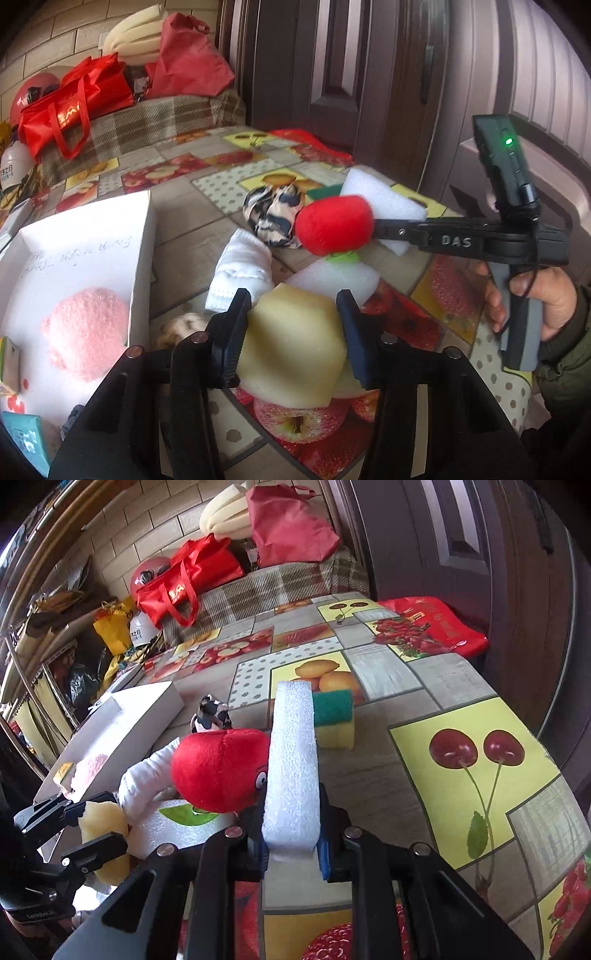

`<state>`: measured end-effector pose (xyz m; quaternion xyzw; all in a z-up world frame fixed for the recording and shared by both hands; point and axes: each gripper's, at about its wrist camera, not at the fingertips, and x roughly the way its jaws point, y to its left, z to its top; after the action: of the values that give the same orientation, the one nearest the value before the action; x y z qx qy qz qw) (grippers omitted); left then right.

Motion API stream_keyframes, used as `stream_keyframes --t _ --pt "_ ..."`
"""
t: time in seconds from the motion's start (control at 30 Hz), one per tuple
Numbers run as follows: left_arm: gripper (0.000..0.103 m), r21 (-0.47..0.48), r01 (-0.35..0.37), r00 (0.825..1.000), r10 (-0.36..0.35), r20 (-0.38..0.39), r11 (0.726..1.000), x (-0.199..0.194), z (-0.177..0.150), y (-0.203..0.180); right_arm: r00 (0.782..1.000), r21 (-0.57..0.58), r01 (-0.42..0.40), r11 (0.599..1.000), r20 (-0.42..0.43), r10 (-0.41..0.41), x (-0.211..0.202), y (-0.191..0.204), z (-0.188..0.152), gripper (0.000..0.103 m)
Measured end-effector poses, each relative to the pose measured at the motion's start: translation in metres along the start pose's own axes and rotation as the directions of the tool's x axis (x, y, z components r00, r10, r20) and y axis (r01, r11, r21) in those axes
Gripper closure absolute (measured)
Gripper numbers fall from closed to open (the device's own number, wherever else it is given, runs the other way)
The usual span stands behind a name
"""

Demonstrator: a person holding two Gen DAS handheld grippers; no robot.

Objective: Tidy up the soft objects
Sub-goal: 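Grasp the pale yellow sponge with the left gripper while the right gripper grasps the white foam strip, then carry the sponge with the left gripper while the right gripper carries the foam strip toward the tray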

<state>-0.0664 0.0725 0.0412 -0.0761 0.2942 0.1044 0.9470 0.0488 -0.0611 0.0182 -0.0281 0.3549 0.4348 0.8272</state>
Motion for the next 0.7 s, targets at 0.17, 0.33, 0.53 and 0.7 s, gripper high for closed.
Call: stream_keyframes --t 0.17,0.33,0.53,0.7 --pt "0.058 0.034 0.007 0.996 -0.01 0.087 0.999 -0.02 -0.003 -0.006 0.999 -0.001 0.019 1.0 0.048 -0.019 -0.009 0.001 0.001 0.084" --pt "0.058 0.018 0.01 0.979 -0.014 0.205 1.0 -0.044 -0.006 -0.002 0.985 0.006 0.045 0.999 0.167 -0.046 -0.03 0.002 -0.001 0.084" --pt "0.058 -0.011 -0.014 0.964 0.017 0.264 1.0 -0.059 -0.009 0.005 0.937 -0.015 0.077 0.997 0.343 -0.067 -0.064 0.017 -0.011 0.084" --pt "0.058 -0.021 -0.035 0.961 0.039 0.272 0.999 -0.061 -0.01 0.009 0.905 -0.045 0.096 0.994 0.419 -0.068 -0.077 0.035 -0.019 0.084"
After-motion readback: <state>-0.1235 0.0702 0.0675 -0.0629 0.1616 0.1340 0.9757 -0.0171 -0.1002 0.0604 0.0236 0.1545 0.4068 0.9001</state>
